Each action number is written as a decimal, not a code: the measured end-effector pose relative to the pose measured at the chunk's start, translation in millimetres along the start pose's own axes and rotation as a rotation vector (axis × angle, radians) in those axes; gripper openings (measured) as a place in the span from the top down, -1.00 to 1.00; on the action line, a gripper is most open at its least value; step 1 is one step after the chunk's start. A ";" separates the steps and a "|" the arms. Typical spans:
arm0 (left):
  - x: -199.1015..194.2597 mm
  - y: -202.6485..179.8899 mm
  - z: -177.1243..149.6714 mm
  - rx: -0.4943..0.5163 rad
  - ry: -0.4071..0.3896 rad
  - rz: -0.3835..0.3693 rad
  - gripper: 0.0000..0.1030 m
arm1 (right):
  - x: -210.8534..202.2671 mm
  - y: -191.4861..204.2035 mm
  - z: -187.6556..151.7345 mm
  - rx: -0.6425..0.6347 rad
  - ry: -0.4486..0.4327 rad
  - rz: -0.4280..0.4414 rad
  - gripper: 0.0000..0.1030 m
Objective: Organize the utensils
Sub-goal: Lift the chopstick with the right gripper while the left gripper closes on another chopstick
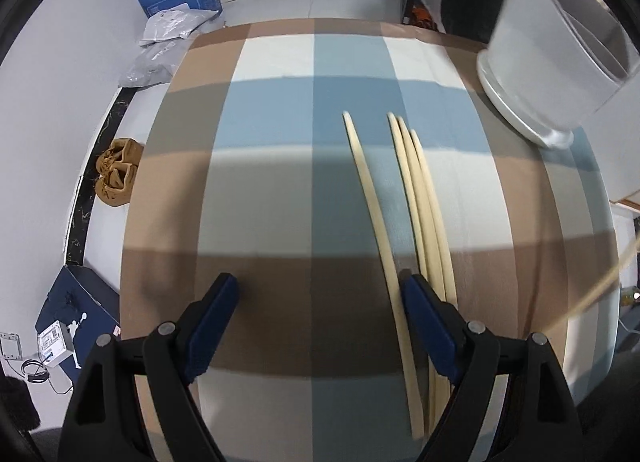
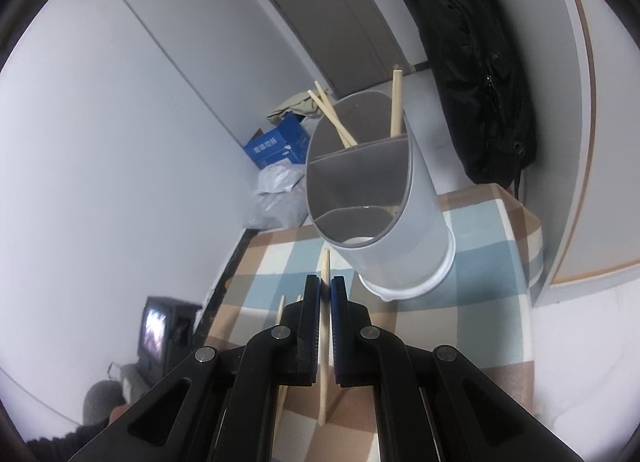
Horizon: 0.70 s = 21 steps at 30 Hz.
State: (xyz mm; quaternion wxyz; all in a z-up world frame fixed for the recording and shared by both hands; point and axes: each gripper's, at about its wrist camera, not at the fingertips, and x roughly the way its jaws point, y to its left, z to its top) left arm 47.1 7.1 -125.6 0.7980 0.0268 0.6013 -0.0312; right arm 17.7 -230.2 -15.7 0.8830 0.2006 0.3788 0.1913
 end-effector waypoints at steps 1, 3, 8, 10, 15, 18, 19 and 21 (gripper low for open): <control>3.4 -1.4 4.9 0.003 0.001 0.007 -0.60 | 1.5 -1.9 -0.5 0.004 0.004 0.003 0.91; 7.7 -1.9 11.5 0.001 0.010 0.011 -0.60 | 0.8 -3.3 -0.5 0.002 0.005 -0.004 0.91; 15.8 -8.4 28.5 0.010 0.015 0.012 -0.54 | -1.4 -4.1 2.1 -0.008 -0.006 -0.001 0.91; 13.7 -13.9 30.3 0.016 0.026 -0.009 -0.32 | -0.6 -5.3 2.7 -0.007 -0.008 -0.004 0.91; 15.1 -11.3 41.0 0.001 0.055 -0.020 -0.05 | 3.6 -11.1 6.9 0.008 -0.005 -0.005 0.91; 15.2 -8.8 45.6 -0.014 0.051 -0.015 0.33 | 6.6 -14.3 10.2 0.016 -0.004 -0.010 0.91; 15.2 -7.4 45.5 -0.019 0.046 -0.010 0.52 | 8.4 -15.3 11.3 0.018 -0.002 -0.012 0.91; 15.6 -8.5 46.7 -0.027 0.042 -0.014 0.79 | 11.1 -16.3 12.3 0.016 0.001 -0.013 0.91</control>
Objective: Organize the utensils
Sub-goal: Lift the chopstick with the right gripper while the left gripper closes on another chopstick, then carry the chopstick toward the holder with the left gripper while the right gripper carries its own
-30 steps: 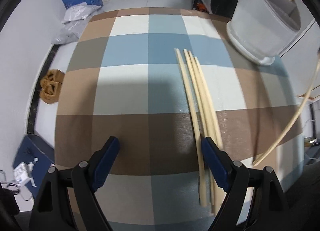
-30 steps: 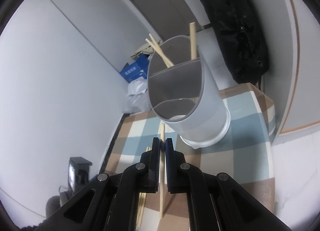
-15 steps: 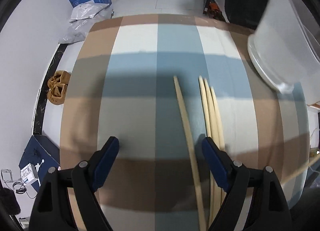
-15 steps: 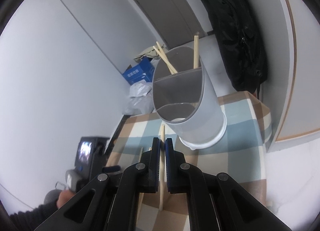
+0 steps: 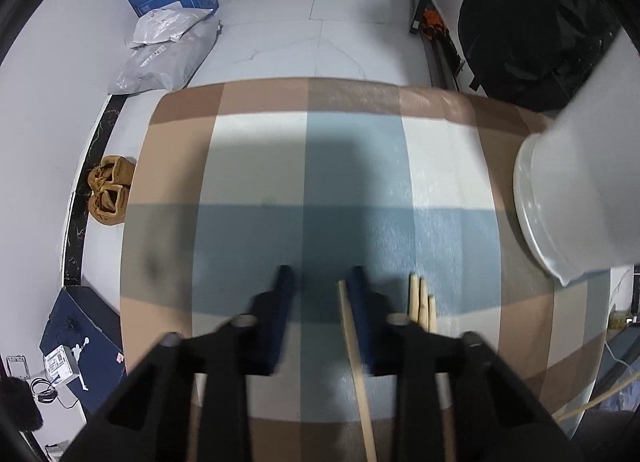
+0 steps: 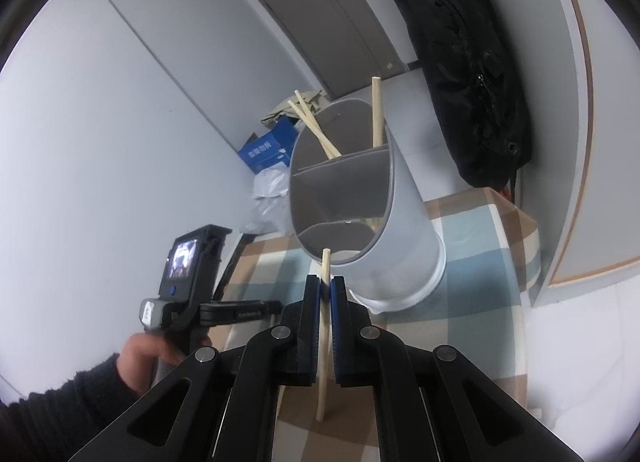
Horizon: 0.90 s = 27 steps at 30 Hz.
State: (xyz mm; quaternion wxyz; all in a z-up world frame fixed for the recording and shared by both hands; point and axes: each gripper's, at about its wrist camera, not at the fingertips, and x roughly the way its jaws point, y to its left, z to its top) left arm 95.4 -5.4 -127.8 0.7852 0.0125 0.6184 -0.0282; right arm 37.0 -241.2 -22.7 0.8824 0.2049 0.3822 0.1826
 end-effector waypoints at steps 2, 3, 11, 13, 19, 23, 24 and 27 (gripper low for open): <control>0.6 1.5 1.5 -0.027 -0.002 -0.005 0.94 | 2.9 -0.1 1.0 -0.008 0.004 -0.010 0.91; 0.8 1.0 2.7 -0.044 -0.003 -0.010 0.99 | 4.5 -0.7 1.7 -0.009 0.004 -0.013 0.91; -10.3 13.9 -1.2 -0.114 -0.036 -0.079 1.00 | 9.2 1.8 1.8 -0.033 0.006 -0.030 0.91; -24.2 16.1 -6.9 -0.126 -0.085 -0.100 1.00 | 7.9 4.9 0.6 -0.044 -0.001 -0.030 0.91; -79.2 12.6 -31.2 -0.089 -0.278 -0.128 1.00 | 0.7 21.8 -6.0 -0.124 -0.028 -0.036 0.91; -109.5 1.7 -49.2 -0.058 -0.383 -0.150 1.00 | -4.5 33.9 -10.3 -0.173 -0.047 -0.037 0.91; -117.3 -2.0 -54.6 -0.040 -0.416 -0.148 1.00 | -6.4 37.2 -12.1 -0.184 -0.052 -0.034 0.91; -133.6 -10.0 -71.6 0.019 -0.510 -0.136 1.00 | -10.8 45.8 -15.7 -0.215 -0.062 -0.036 0.92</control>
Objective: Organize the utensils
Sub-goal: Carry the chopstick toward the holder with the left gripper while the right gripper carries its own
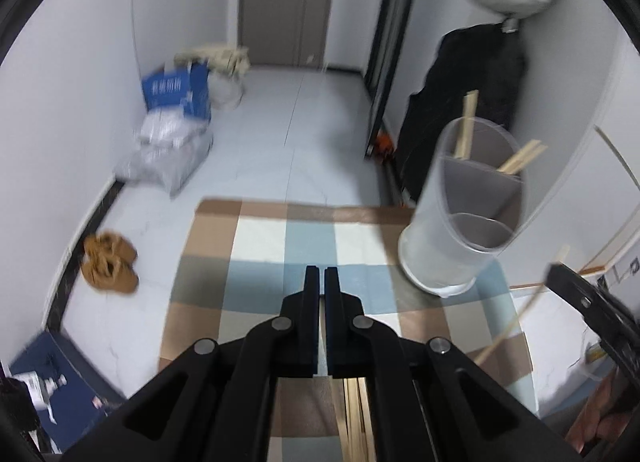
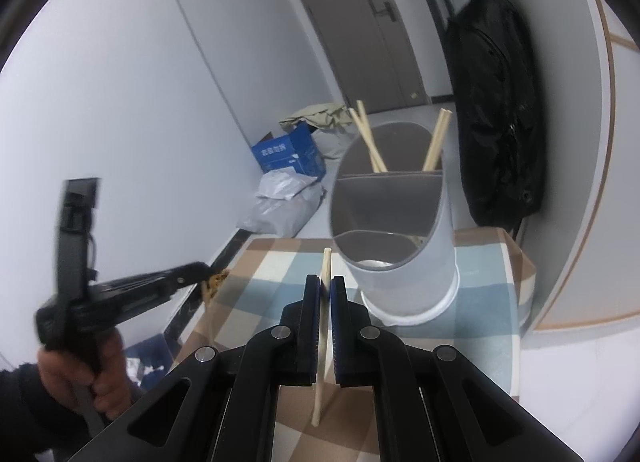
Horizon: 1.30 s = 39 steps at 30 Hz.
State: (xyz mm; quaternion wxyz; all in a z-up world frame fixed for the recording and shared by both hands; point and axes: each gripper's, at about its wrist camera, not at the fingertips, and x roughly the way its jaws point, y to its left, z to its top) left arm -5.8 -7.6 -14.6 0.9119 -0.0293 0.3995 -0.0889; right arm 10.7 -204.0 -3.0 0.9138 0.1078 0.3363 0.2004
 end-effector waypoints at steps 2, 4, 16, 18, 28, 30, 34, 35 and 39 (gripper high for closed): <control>-12.6 -1.3 -4.0 0.030 -0.046 -0.007 1.00 | -3.7 7.4 -1.9 -0.028 -0.010 -0.005 0.92; -20.2 -2.4 -4.9 0.059 -0.083 -0.008 1.00 | -6.2 13.1 -3.8 -0.049 -0.017 -0.008 0.92; -32.7 1.8 -2.2 0.105 -0.116 -0.073 1.00 | -17.0 29.3 -13.6 -0.070 -0.044 -0.029 0.92; -13.9 9.4 -0.1 0.072 -0.008 -0.116 1.00 | -17.3 27.4 -13.4 -0.059 -0.045 -0.028 0.92; 90.0 41.9 -14.6 -0.086 0.334 -0.048 0.06 | -21.4 12.5 -6.2 0.014 -0.074 0.009 0.92; 108.2 36.7 -17.8 -0.063 0.415 -0.004 0.06 | -21.0 7.9 -5.4 0.037 -0.073 0.019 0.92; 139.4 37.6 -23.4 -0.048 0.494 0.075 0.06 | -23.1 0.2 -2.9 0.064 -0.078 0.031 0.92; 148.0 37.7 -23.5 -0.052 0.525 0.084 0.06 | -24.7 -1.9 -1.8 0.069 -0.083 0.033 0.92; 159.9 32.8 -15.0 -0.017 0.531 0.100 0.05 | -27.2 -7.0 0.3 0.080 -0.086 0.035 0.92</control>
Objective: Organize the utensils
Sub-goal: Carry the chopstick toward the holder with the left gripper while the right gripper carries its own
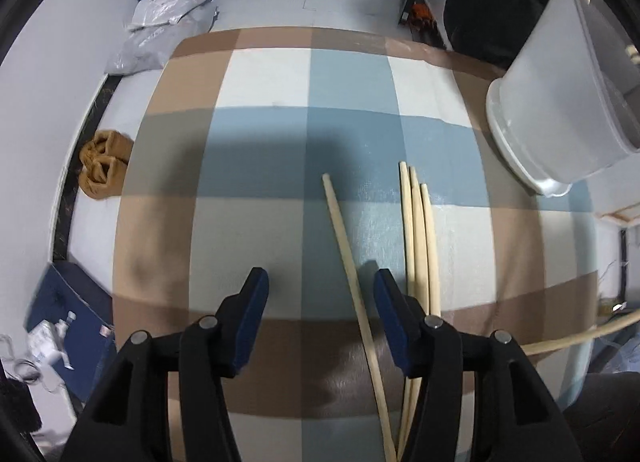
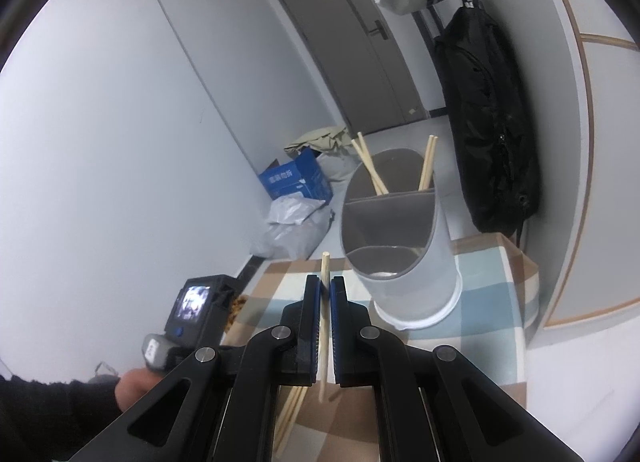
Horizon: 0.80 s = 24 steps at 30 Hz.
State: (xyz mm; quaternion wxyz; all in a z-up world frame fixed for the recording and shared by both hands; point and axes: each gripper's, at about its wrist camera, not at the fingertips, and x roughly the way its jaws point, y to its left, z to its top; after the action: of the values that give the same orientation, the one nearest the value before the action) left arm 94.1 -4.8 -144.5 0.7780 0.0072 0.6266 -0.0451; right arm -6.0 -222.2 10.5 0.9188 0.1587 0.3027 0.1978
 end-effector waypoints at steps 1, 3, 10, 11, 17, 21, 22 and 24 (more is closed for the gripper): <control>2.3 -4.6 2.5 0.020 0.008 0.031 0.05 | 0.0 -1.2 0.8 0.002 0.000 -0.003 0.92; 3.9 -9.3 7.9 0.025 0.017 0.026 0.37 | 0.3 -3.7 2.3 0.010 0.003 -0.001 0.92; 7.8 0.8 21.8 -0.043 0.023 -0.015 1.00 | 0.7 -6.5 4.8 0.015 0.005 -0.004 0.92; 5.5 3.7 18.6 -0.050 0.010 -0.024 1.00 | 1.0 -6.1 4.4 0.012 0.008 -0.007 0.92; -45.4 9.5 1.8 -0.045 -0.234 -0.104 1.00 | 1.4 -3.7 -0.4 -0.003 0.018 -0.028 0.92; -91.7 13.9 -23.4 -0.012 -0.423 -0.163 1.00 | 2.5 1.9 -3.9 -0.030 0.029 -0.034 0.92; -102.3 15.6 -31.9 -0.005 -0.468 -0.164 1.00 | 3.6 3.2 -4.4 -0.036 0.032 -0.035 0.92; -116.3 15.7 -42.1 0.013 -0.535 -0.155 1.00 | 5.0 6.2 -5.0 -0.042 0.041 -0.036 0.92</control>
State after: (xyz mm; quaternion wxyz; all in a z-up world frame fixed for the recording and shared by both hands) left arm 29.8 20.8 -40.9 0.9101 -0.0479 0.3970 -0.1086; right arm -7.1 -213.6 6.7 0.9189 0.1299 0.3200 0.1908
